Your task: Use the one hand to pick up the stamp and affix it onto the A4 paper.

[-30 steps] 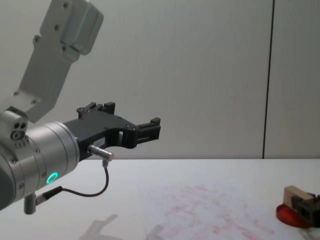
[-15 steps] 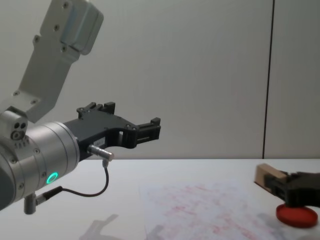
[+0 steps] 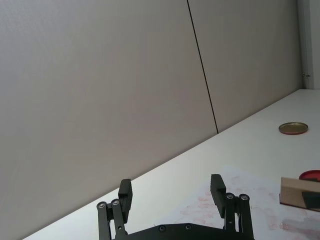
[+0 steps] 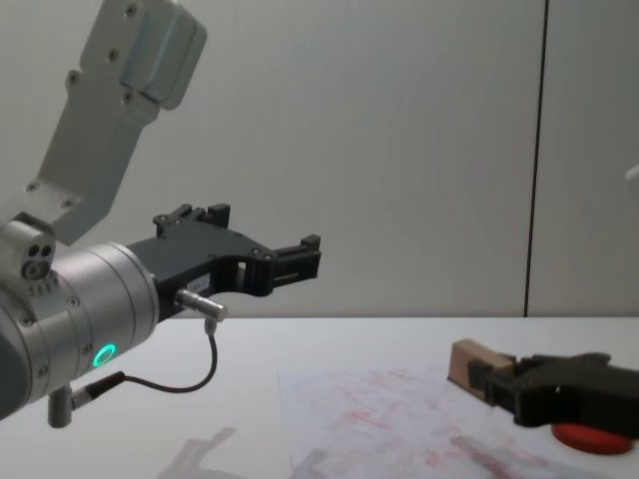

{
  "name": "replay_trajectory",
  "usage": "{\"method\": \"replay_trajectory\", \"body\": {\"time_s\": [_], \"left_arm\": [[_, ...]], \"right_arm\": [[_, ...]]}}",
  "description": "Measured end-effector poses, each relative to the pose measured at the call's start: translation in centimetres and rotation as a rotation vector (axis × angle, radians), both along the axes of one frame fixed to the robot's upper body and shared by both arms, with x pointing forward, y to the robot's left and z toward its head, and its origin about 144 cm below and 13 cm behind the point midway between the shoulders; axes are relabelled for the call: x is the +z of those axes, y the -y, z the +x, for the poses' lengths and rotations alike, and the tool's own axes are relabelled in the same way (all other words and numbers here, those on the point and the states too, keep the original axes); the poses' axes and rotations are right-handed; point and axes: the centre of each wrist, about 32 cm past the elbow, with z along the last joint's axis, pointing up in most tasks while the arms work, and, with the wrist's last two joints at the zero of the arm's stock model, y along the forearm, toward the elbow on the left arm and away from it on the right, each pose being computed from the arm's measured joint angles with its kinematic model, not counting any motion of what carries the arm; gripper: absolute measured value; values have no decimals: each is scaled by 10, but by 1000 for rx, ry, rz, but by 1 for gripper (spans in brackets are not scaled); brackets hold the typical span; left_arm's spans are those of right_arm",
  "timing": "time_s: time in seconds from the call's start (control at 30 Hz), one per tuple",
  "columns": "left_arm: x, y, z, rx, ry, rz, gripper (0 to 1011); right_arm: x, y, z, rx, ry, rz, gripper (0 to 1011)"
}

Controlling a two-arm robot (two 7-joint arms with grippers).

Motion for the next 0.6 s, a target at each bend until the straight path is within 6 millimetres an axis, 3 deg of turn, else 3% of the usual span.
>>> {"method": "replay_trajectory", "body": {"time_s": [0.6], "left_arm": [[0, 0, 0, 0, 0, 0, 993]], "right_arm": [[-17, -10, -3, 39, -84, -31, 219]]}}
